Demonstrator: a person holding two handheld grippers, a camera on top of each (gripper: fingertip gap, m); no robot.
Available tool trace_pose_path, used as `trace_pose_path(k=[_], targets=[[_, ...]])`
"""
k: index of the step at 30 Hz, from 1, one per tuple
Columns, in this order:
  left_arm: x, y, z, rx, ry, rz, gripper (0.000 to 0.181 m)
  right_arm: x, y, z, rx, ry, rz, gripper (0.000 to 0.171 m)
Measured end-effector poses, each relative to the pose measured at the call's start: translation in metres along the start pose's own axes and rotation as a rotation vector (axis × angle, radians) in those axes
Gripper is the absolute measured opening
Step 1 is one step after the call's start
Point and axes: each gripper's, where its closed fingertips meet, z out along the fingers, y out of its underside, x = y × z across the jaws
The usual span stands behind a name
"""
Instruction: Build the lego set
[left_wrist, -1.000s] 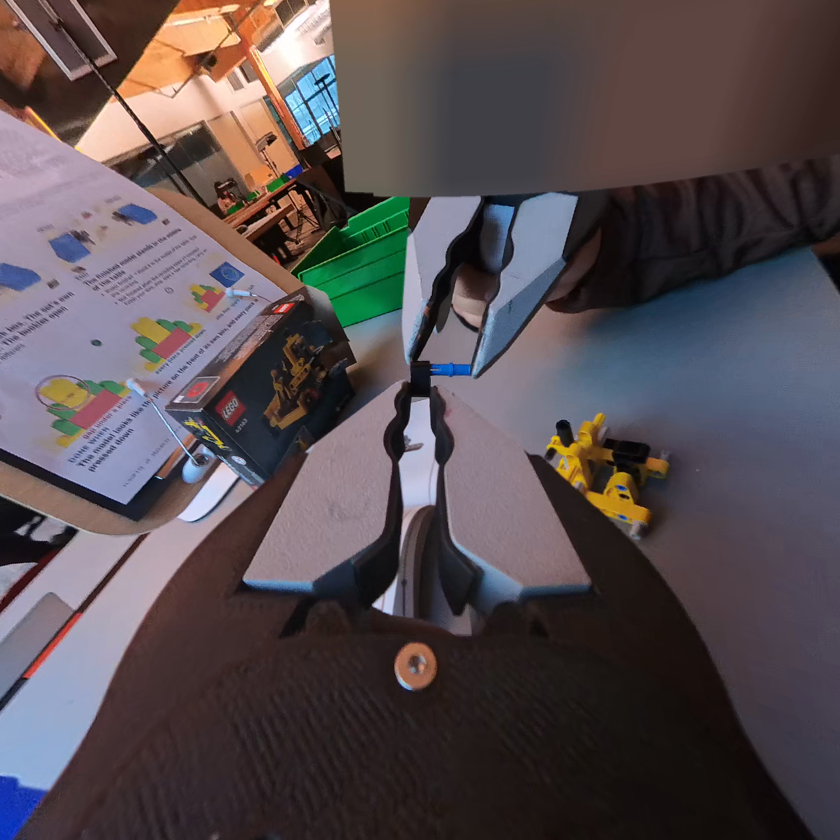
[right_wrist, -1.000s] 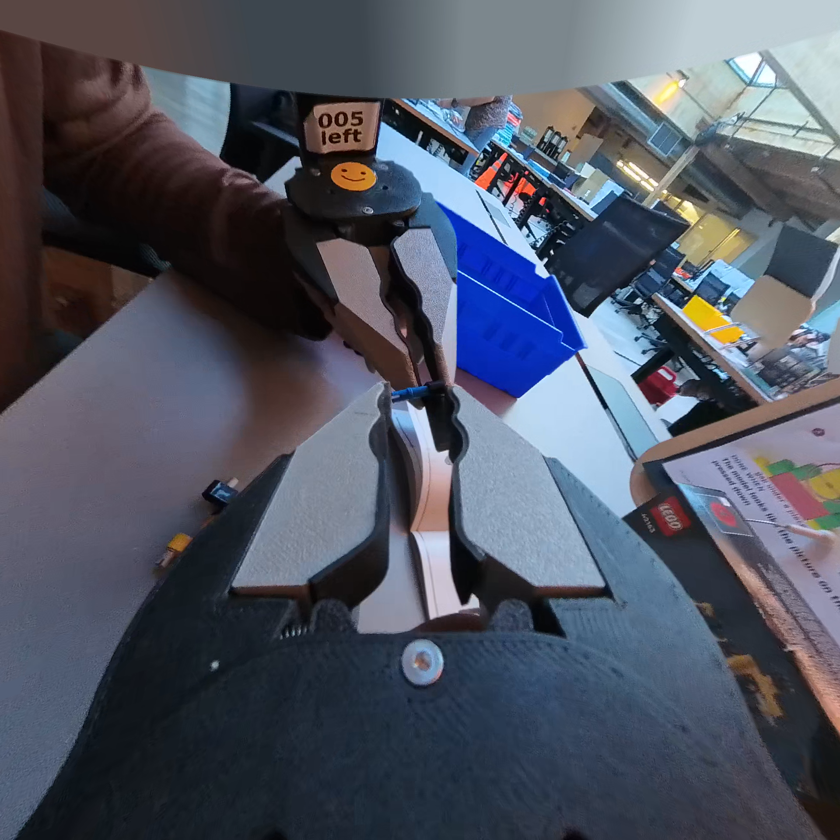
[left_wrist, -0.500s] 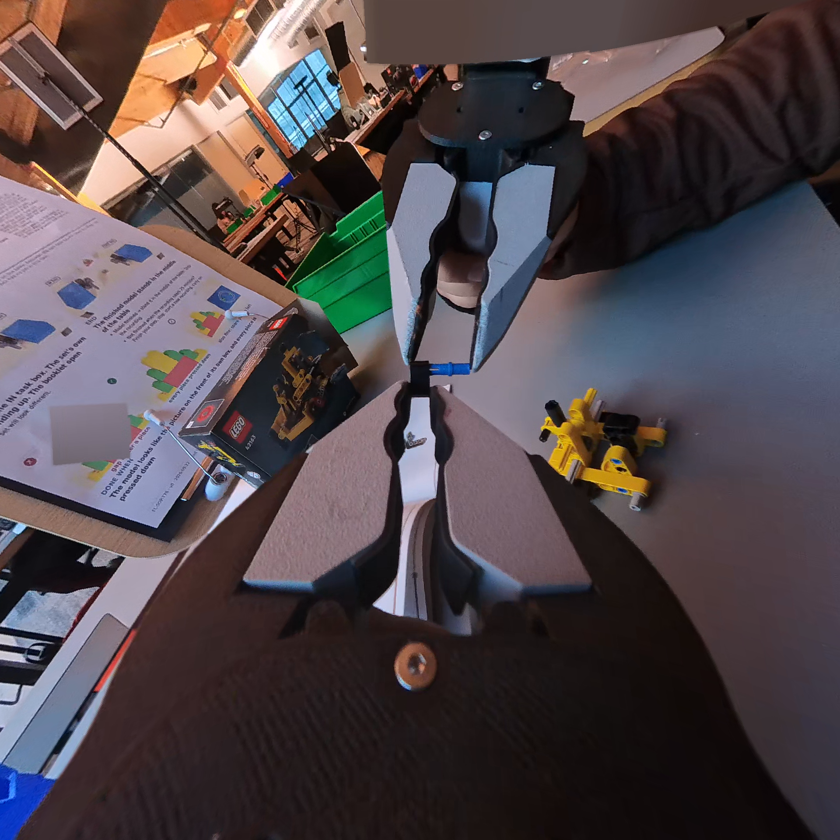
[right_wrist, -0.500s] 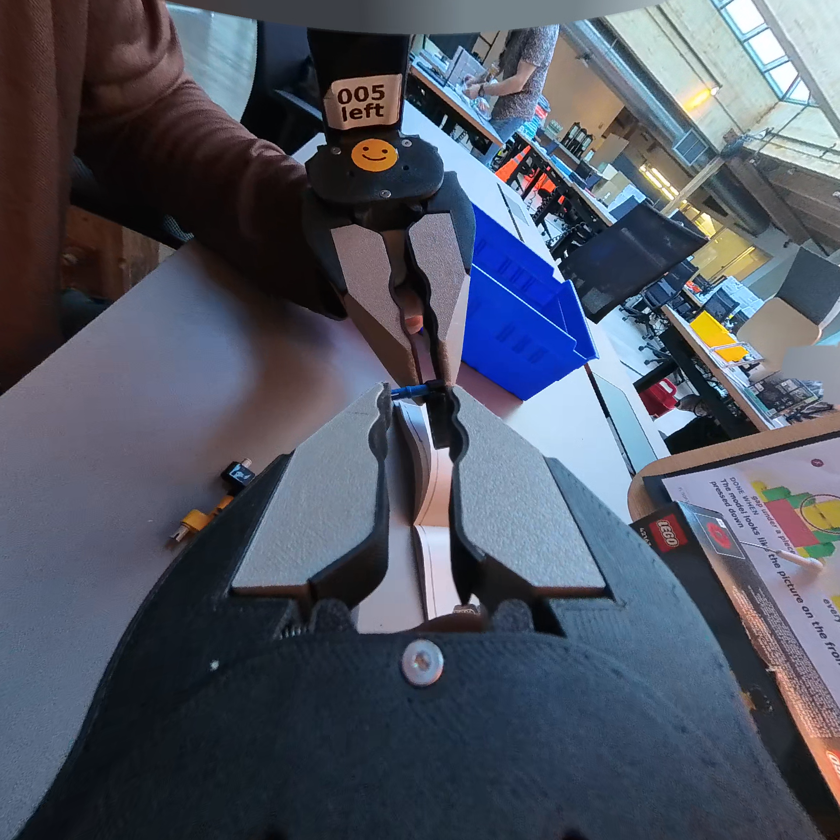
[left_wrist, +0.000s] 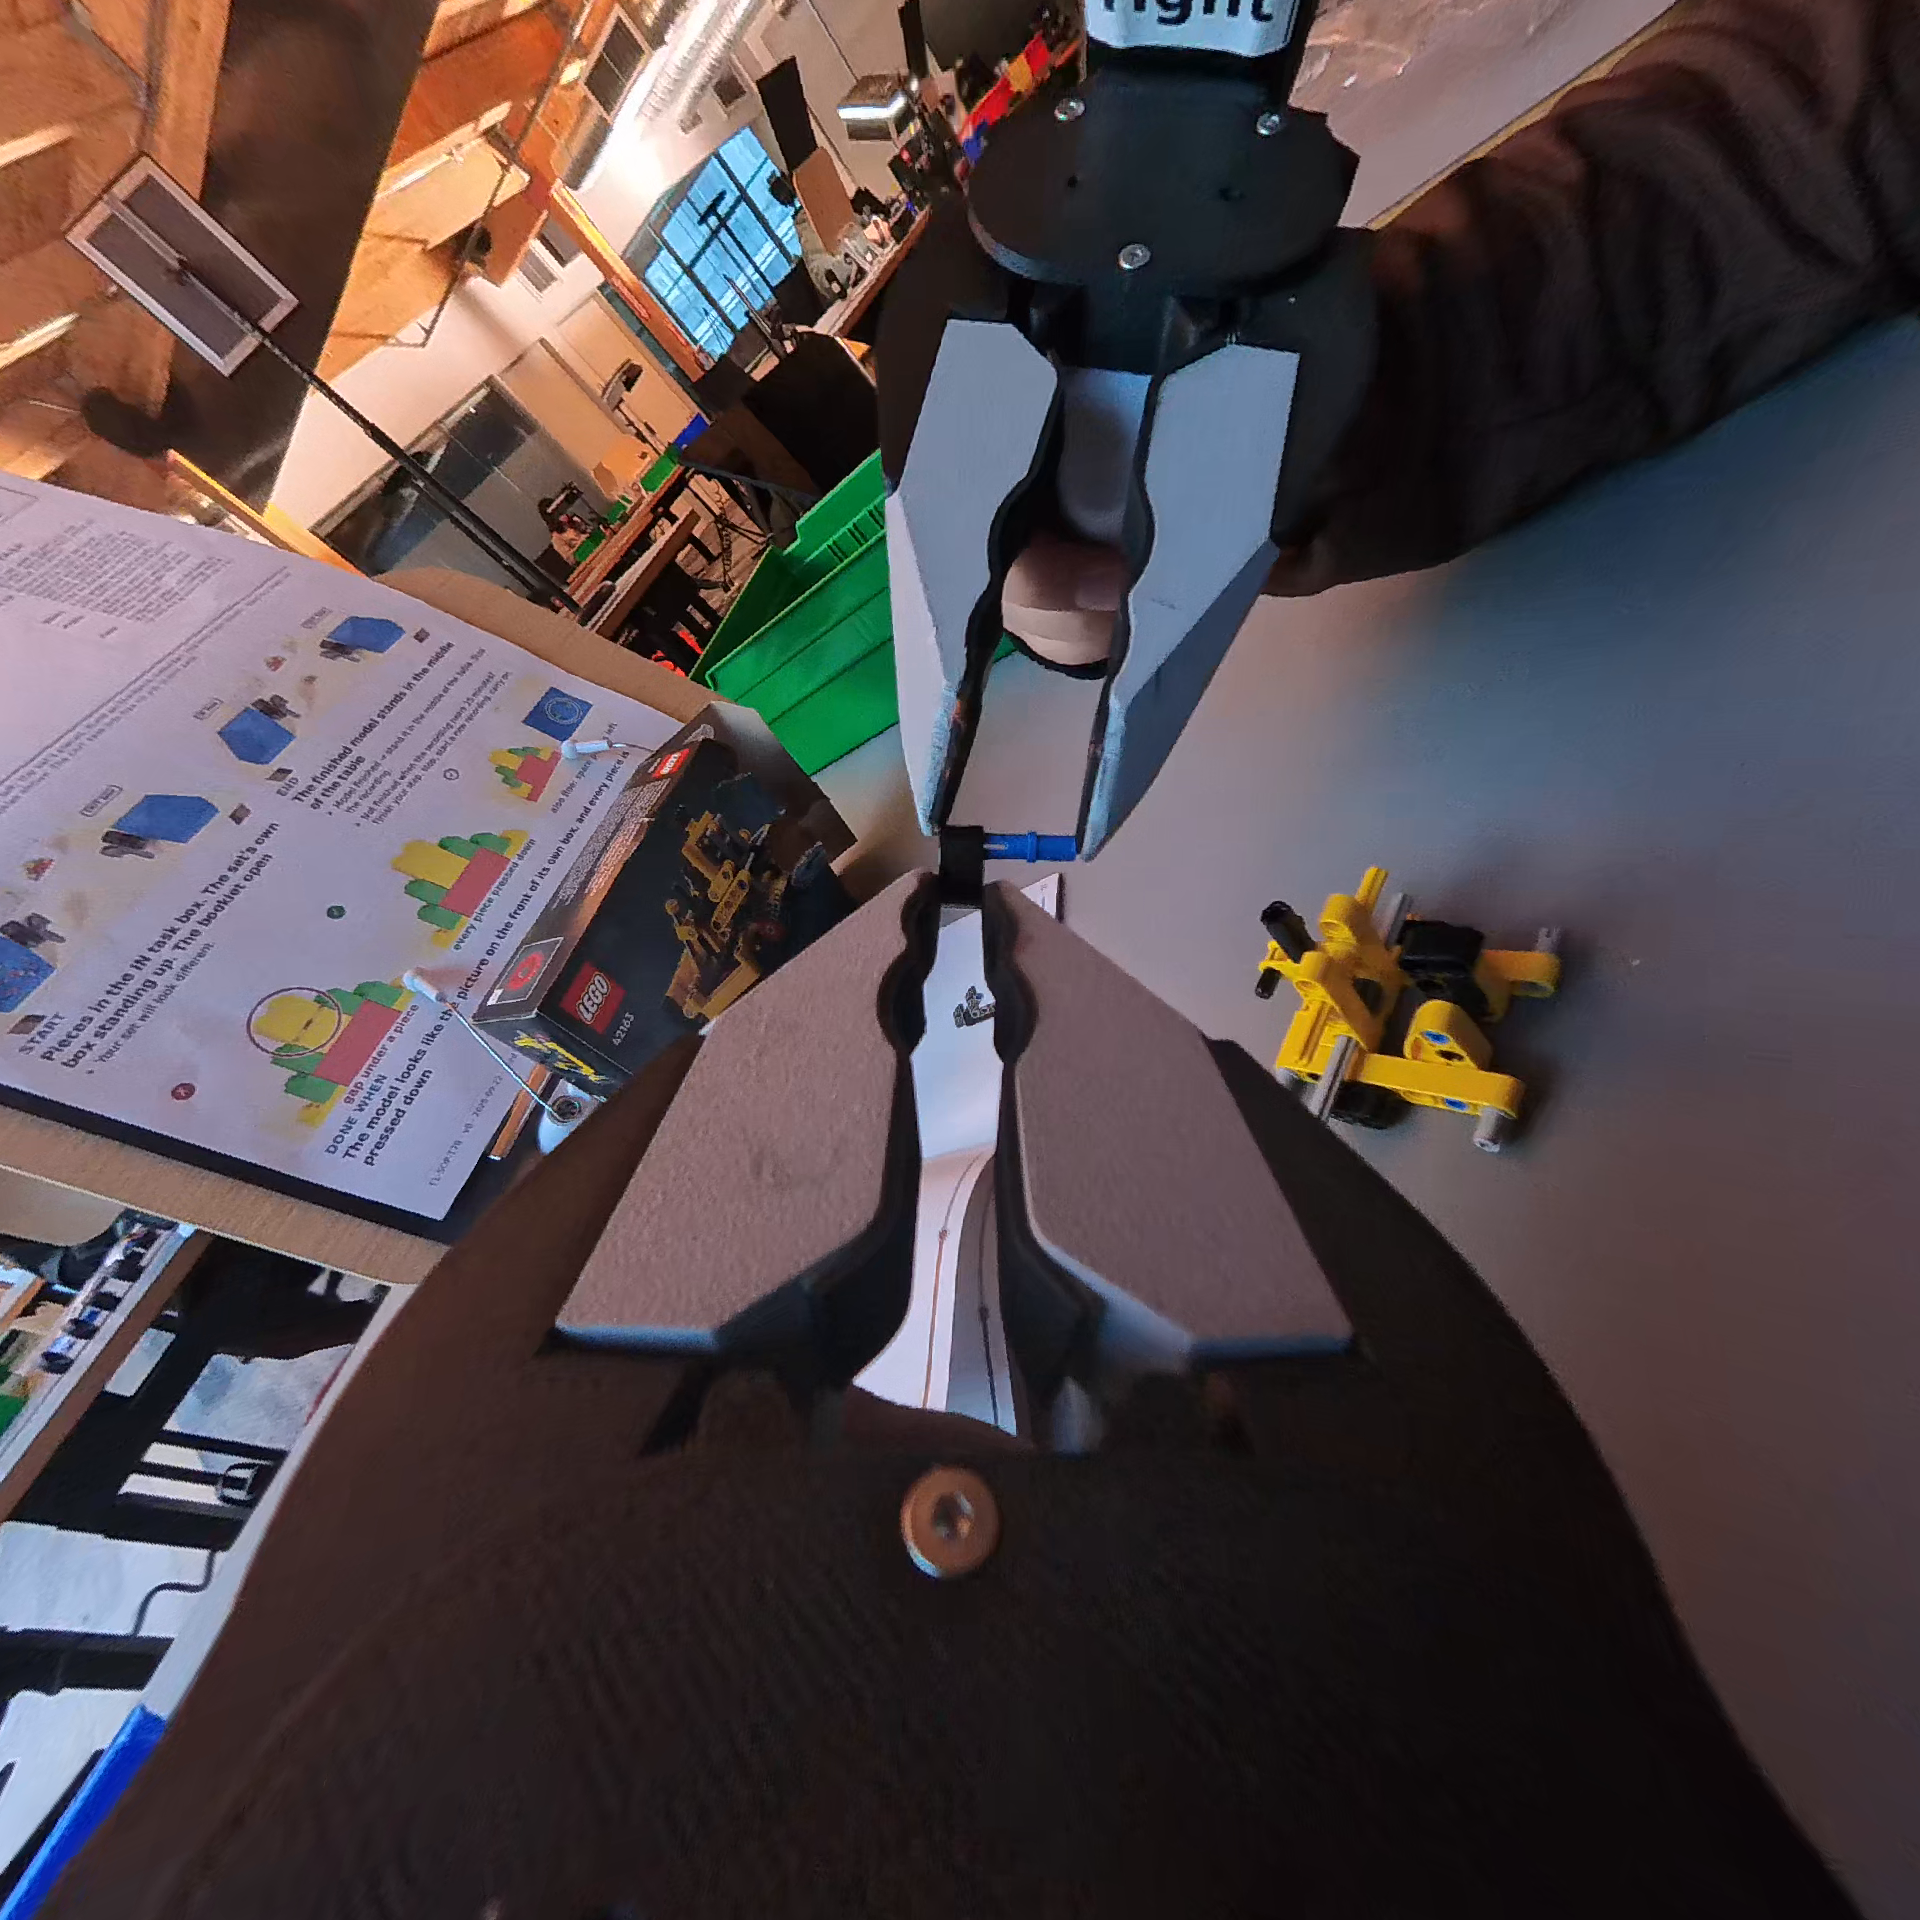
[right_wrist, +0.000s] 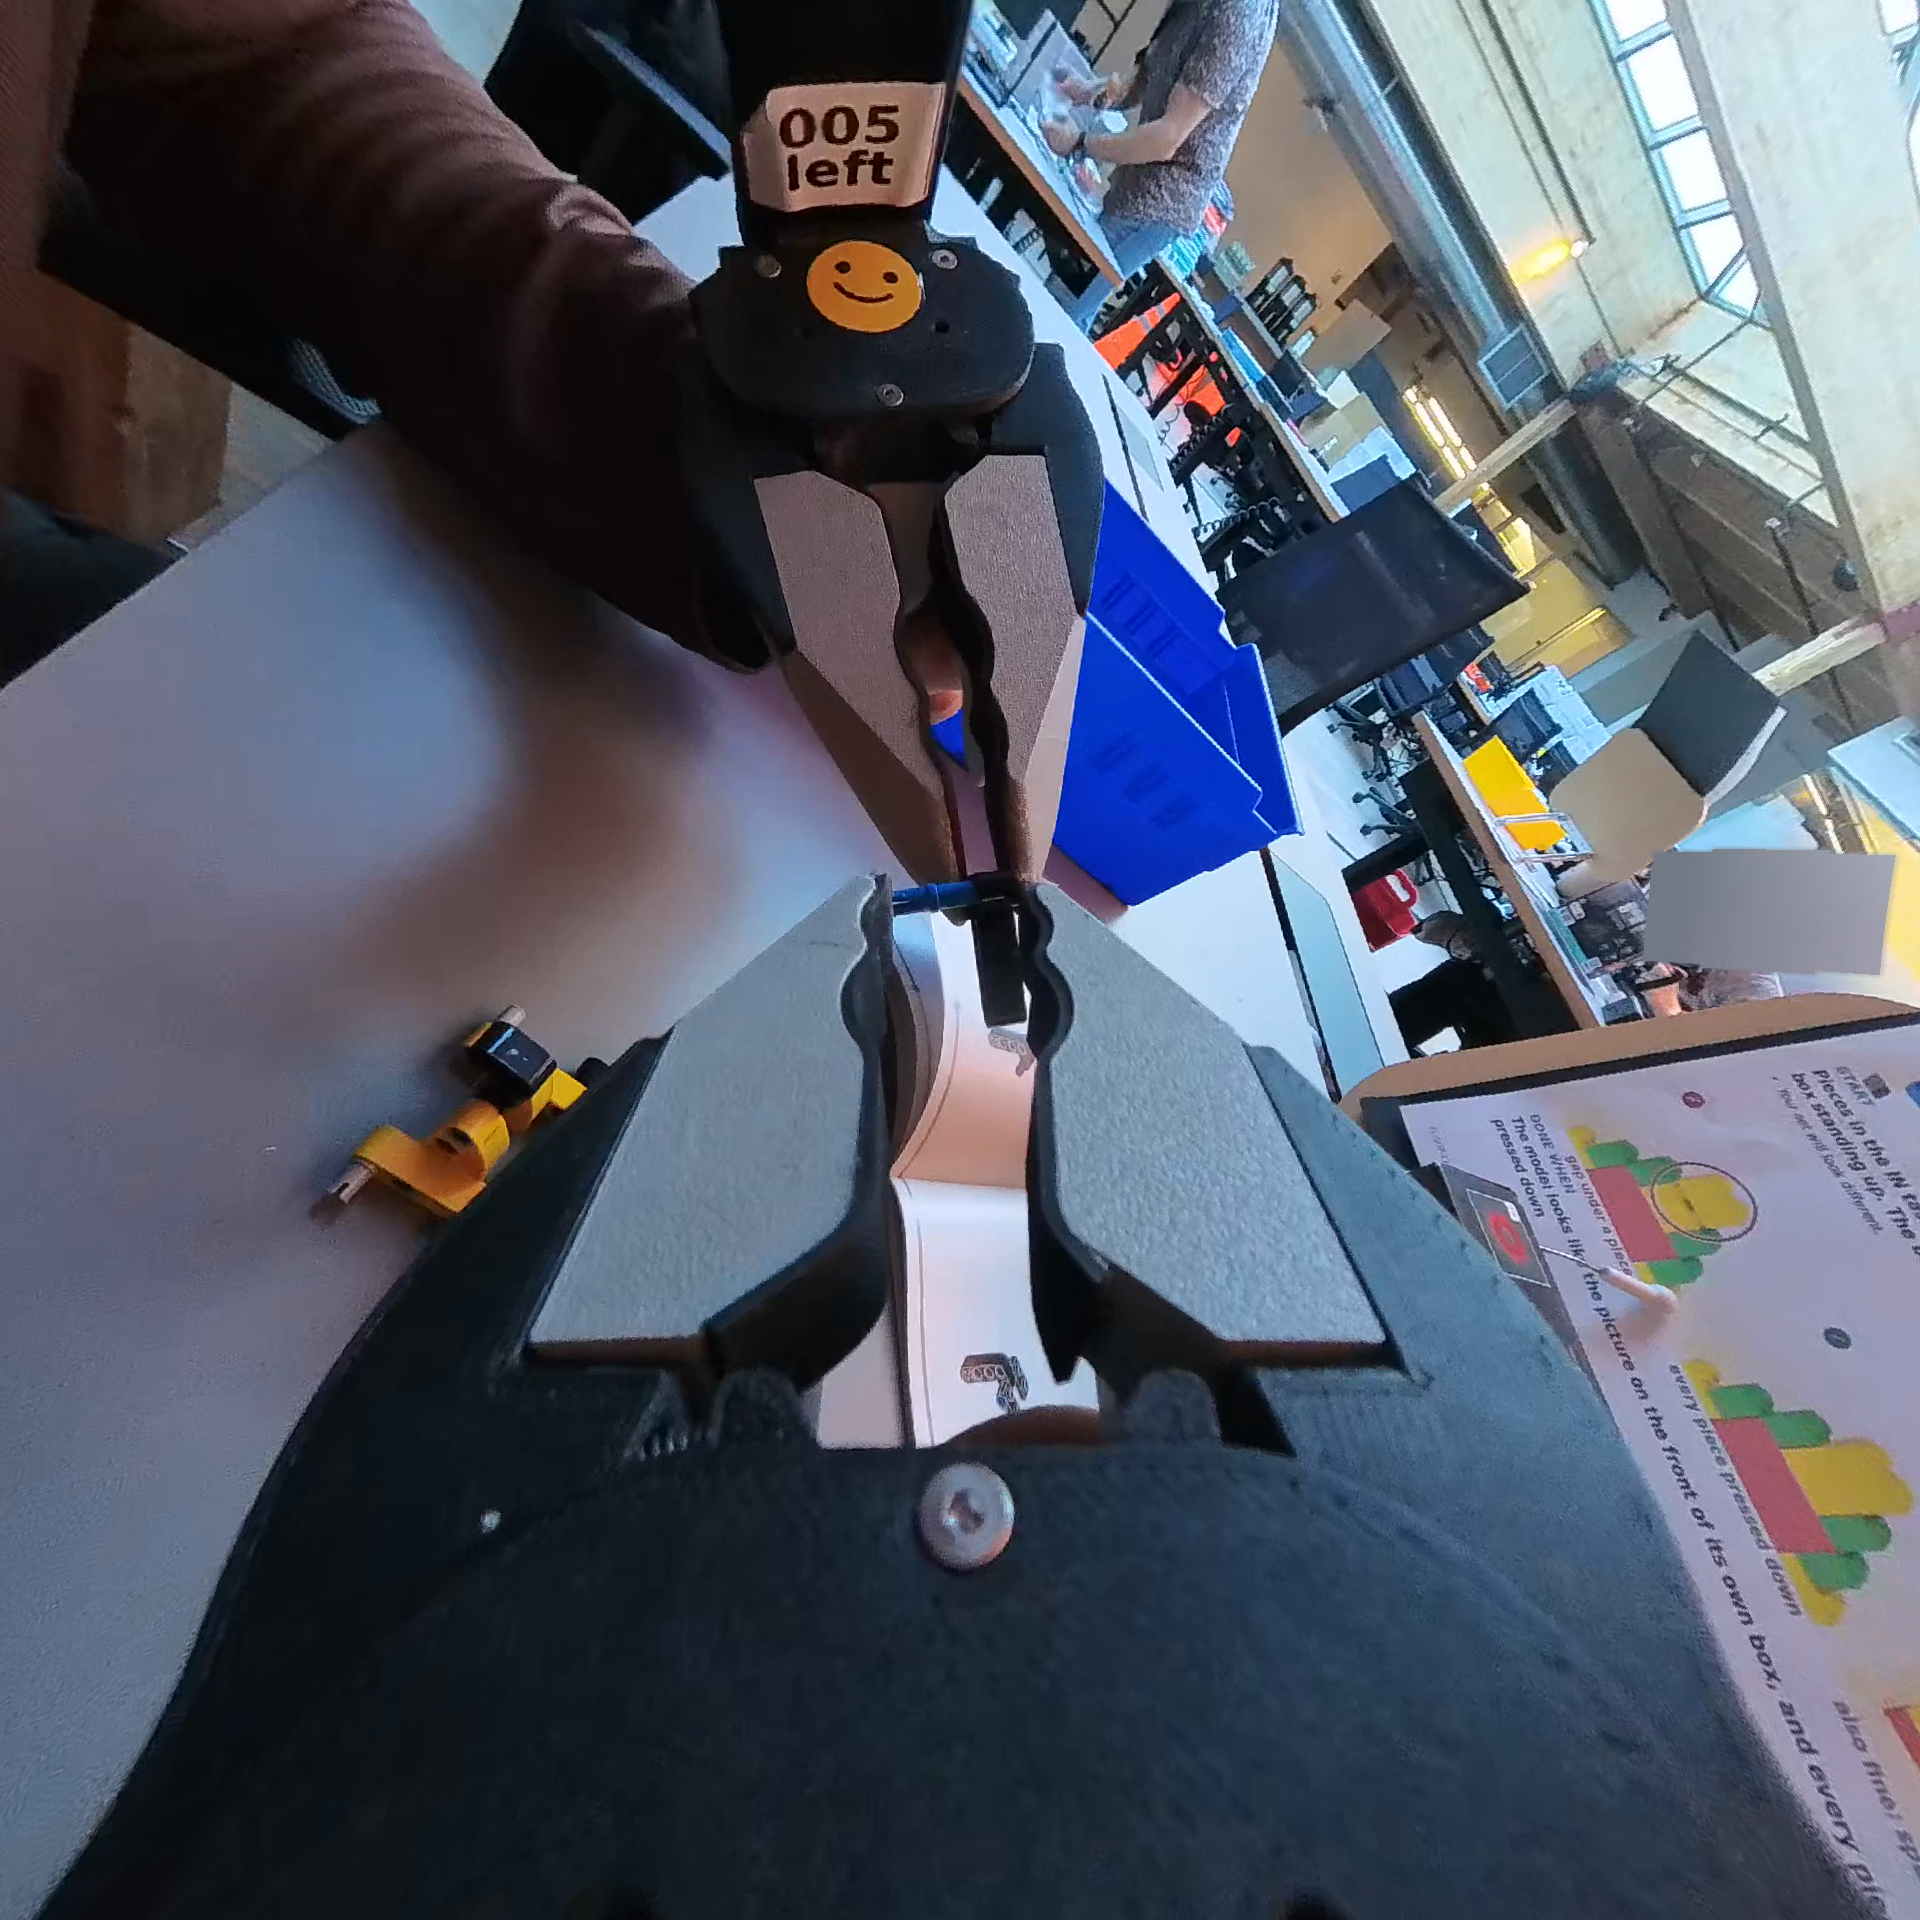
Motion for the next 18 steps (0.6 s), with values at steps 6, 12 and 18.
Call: trace_pose_path(k=[6, 12, 18], targets=[[0.0030, -0.0006, 0.0002, -0.006, 0.008, 0.012, 0.005, -0.0031, 0.0000, -0.0011, -0.014, -0.014, -0.019, 0.020], [0.0055, -0.0009, -0.0009, -0.011, 0.032, -0.021, 0.005, -0.0053, -0.0011, 0.0000, -0.054, -0.009, -0.067, 0.020], [0.0052, -0.0012, -0.0017, -0.008, 0.034, -0.036, 0.005, -0.0035, -0.0025, 0.0016, -0.078, -0.007, -0.050, 0.019]])
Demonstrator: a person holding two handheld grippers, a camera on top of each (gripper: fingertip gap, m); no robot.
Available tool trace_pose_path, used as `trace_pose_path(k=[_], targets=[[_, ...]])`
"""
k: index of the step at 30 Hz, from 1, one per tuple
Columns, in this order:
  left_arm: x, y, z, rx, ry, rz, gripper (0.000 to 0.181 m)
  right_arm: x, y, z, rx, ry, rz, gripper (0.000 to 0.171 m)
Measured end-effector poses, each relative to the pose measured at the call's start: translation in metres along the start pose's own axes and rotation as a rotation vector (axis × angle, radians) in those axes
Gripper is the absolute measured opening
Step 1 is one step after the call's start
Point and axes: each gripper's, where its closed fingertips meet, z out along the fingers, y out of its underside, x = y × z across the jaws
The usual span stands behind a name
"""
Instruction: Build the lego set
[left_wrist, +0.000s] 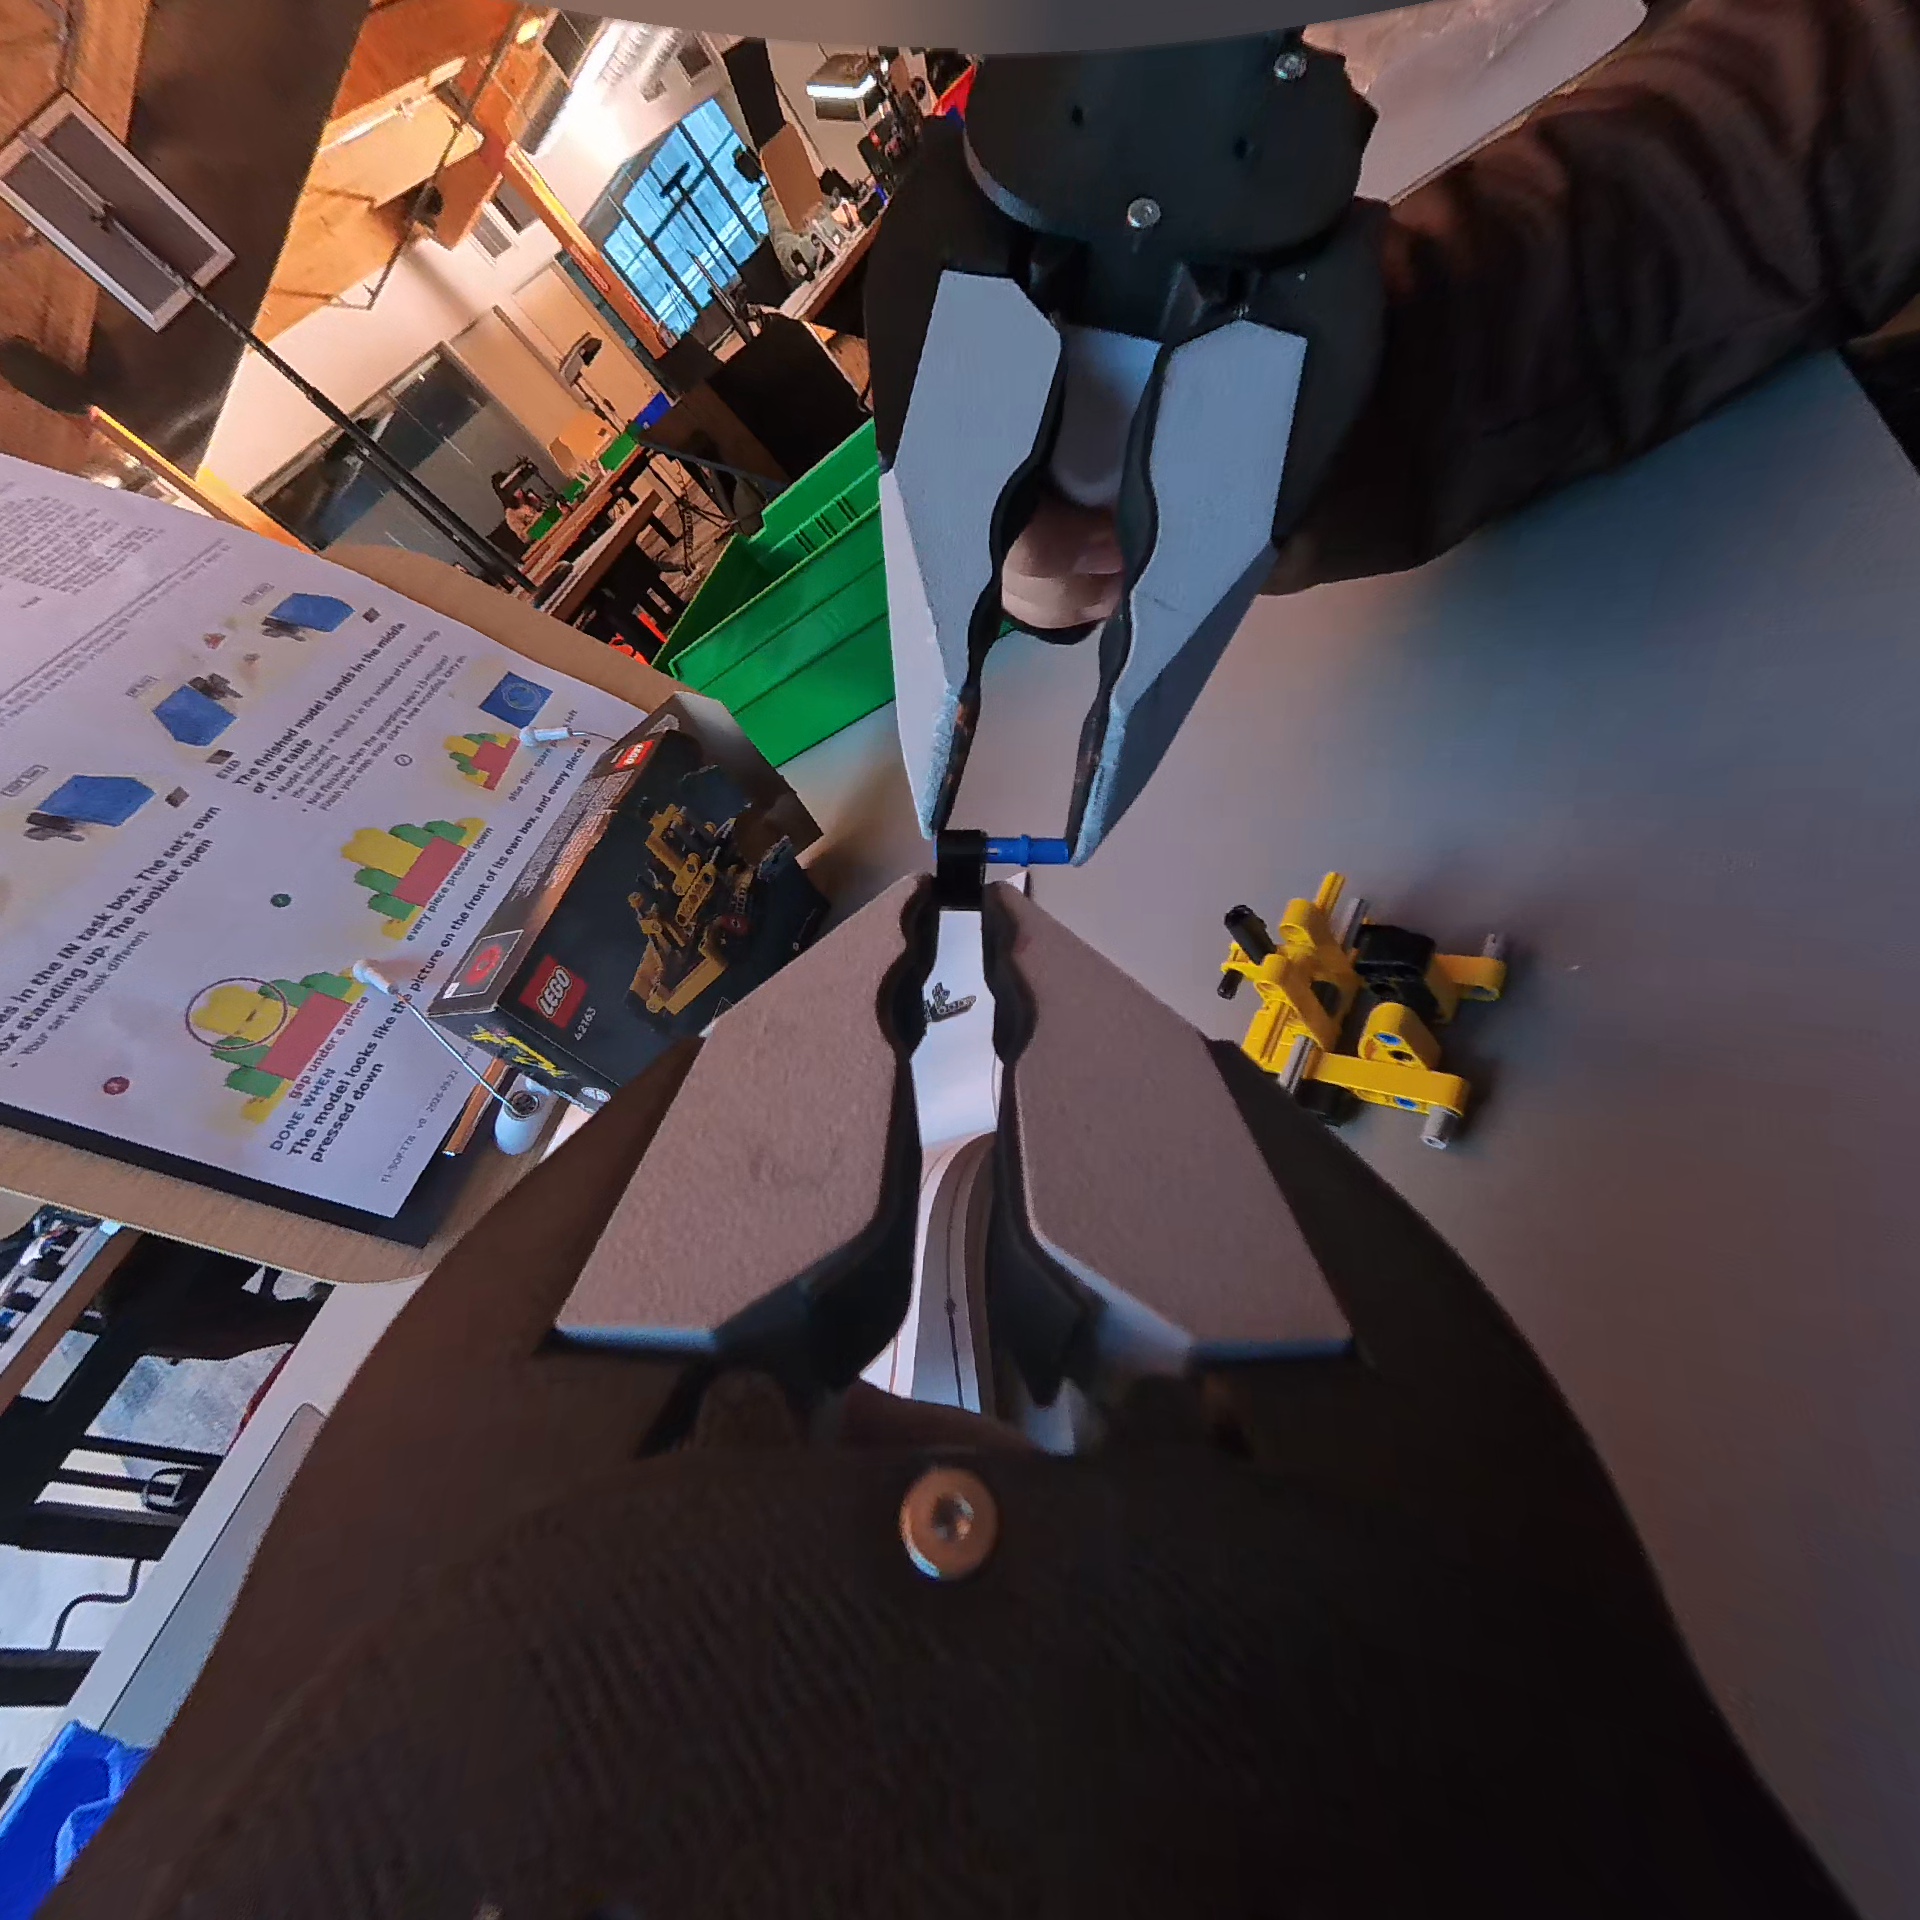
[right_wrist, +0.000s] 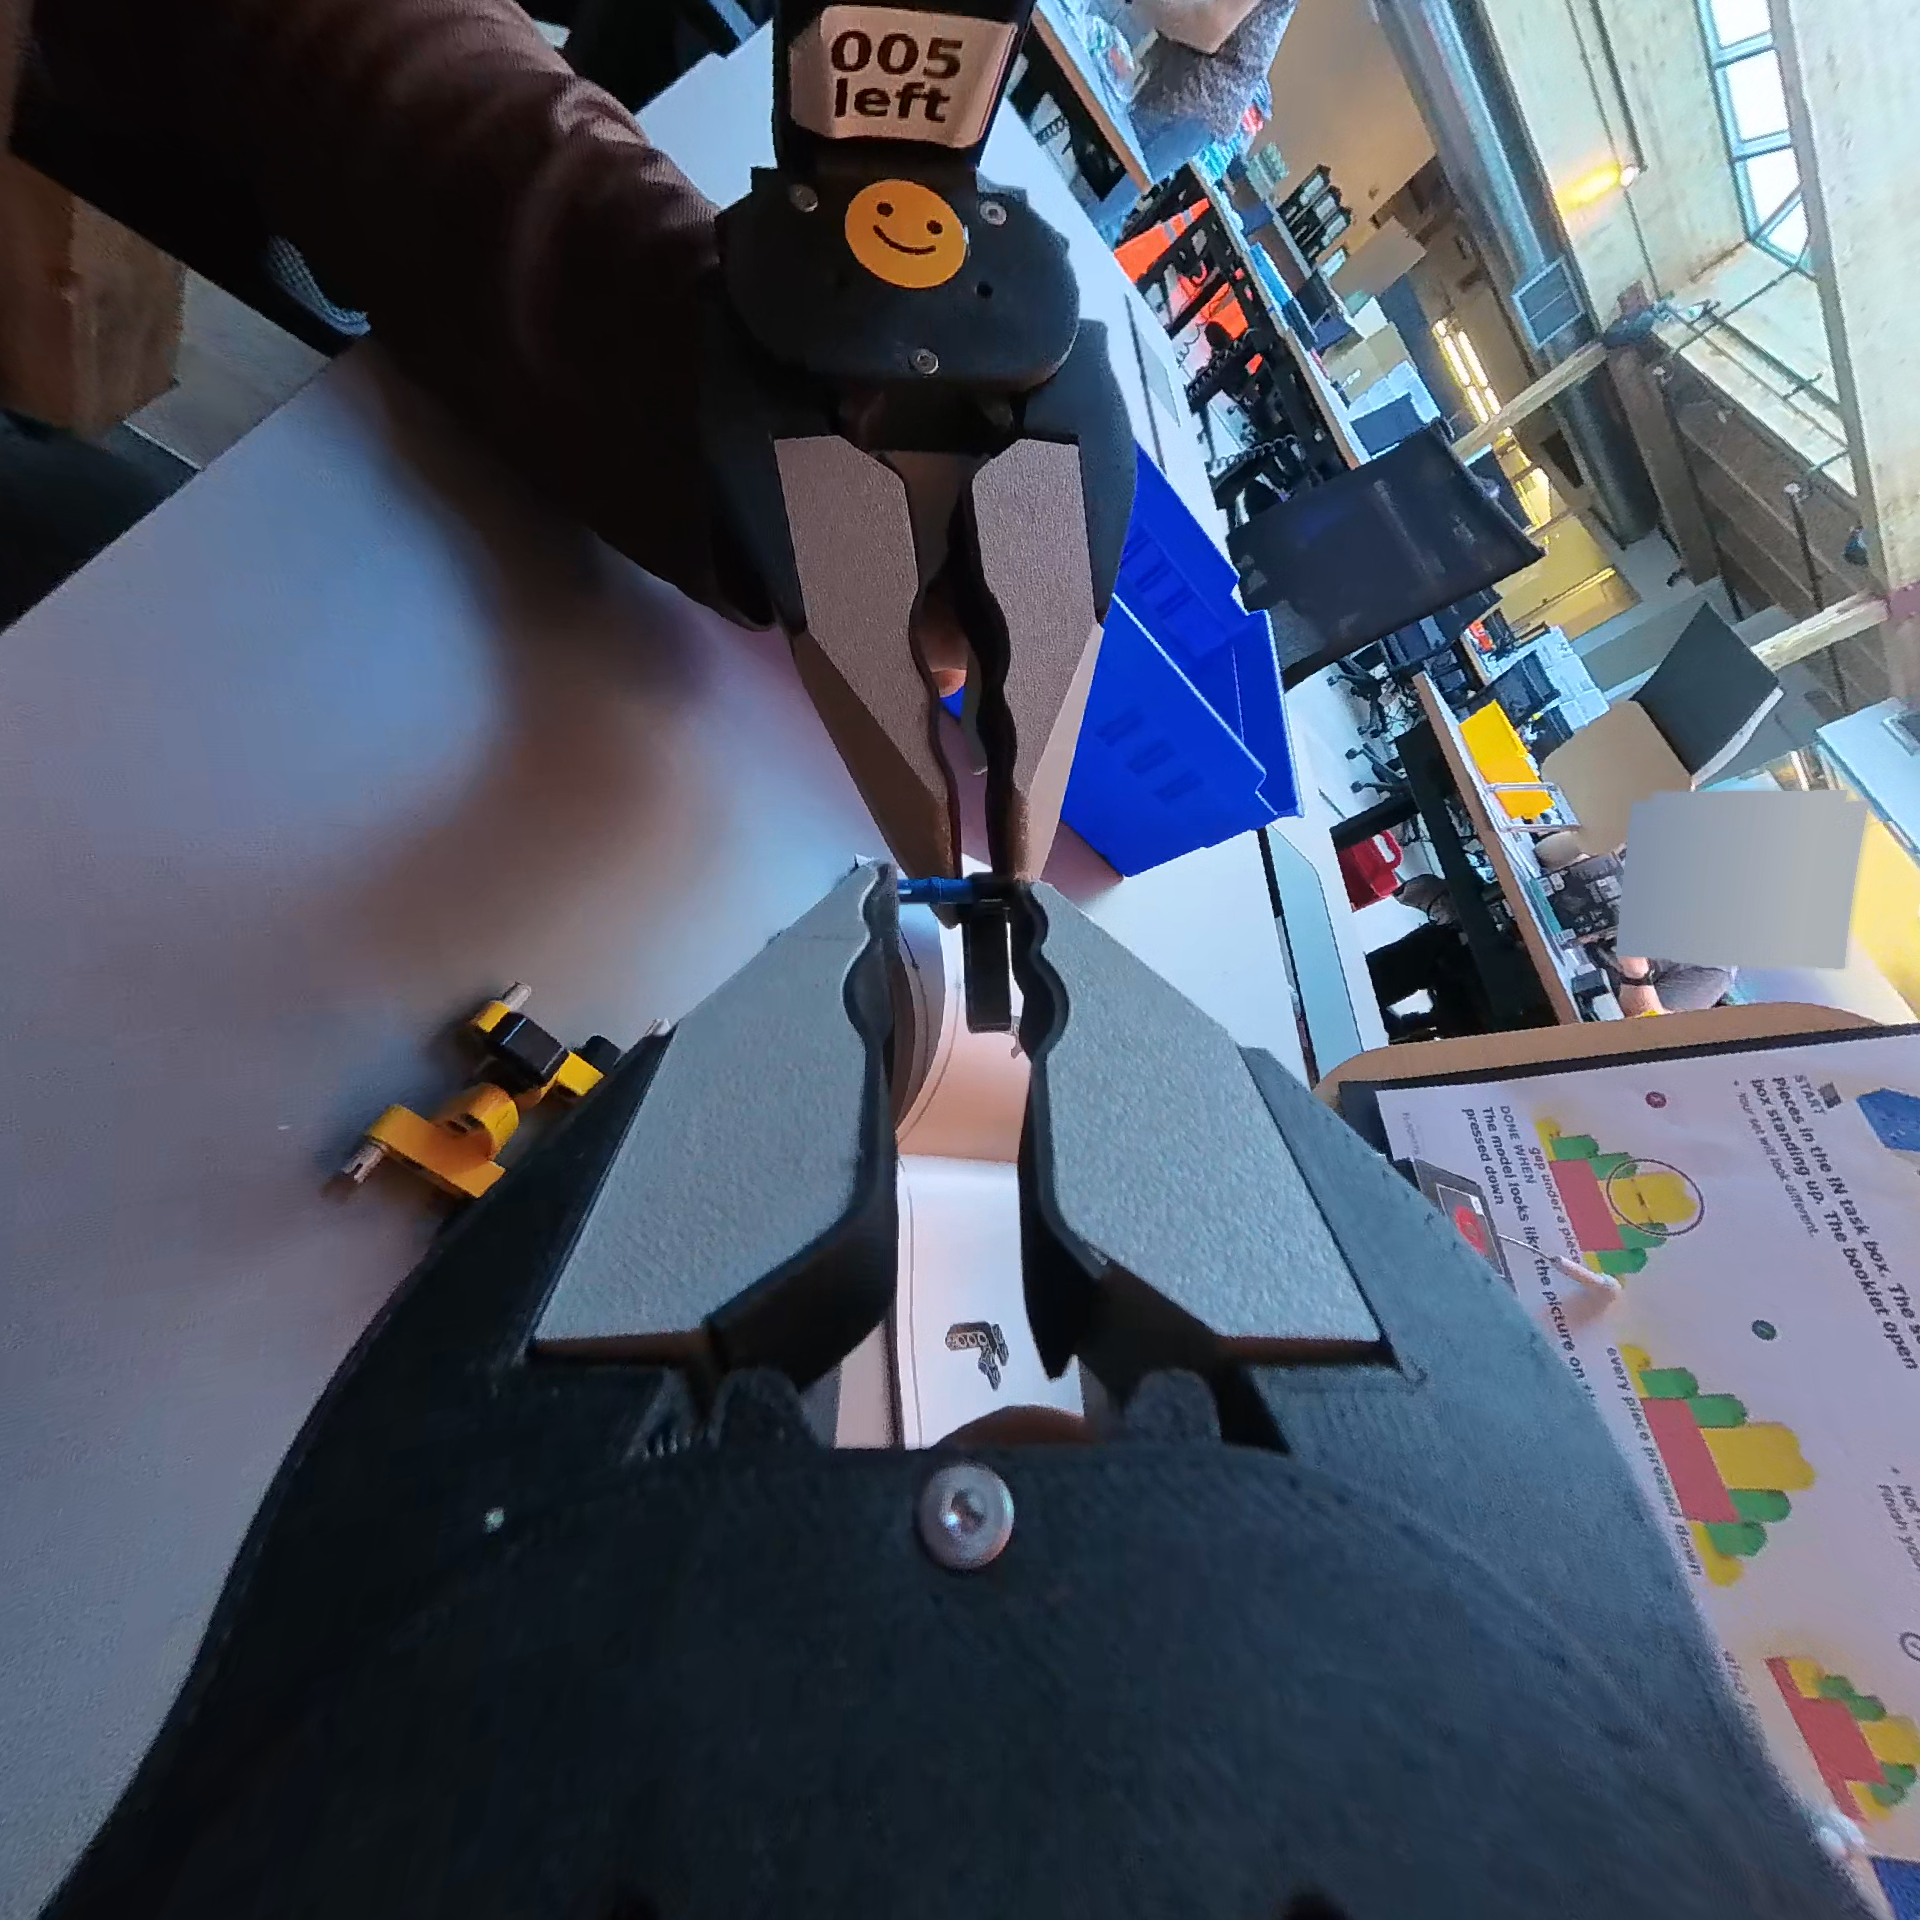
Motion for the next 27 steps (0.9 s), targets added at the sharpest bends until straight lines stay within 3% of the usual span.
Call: trace_pose_path(k=[8, 19, 23, 27], targets=[[0.002, 0.005, 0.001, -0.030, 0.002, 0.009, 0.006, 0.004, 0.004, 0.004, -0.025, 0.006, 0.075, 0.011], [-0.004, 0.000, 0.003, 0.006, -0.028, -0.061, 0.005, 0.010, 0.003, -0.001, 0.091, 0.041, 0.086, 0.011], [-0.008, 0.005, 0.007, -0.007, -0.028, -0.148, 0.005, 0.004, 0.009, 0.000, 0.057, -0.015, 0.122, 0.031], [-0.010, 0.013, 0.011, -0.039, -0.035, -0.191, 0.005, 0.009, 0.021, 0.006, -0.022, 0.050, 0.060, 0.024]])
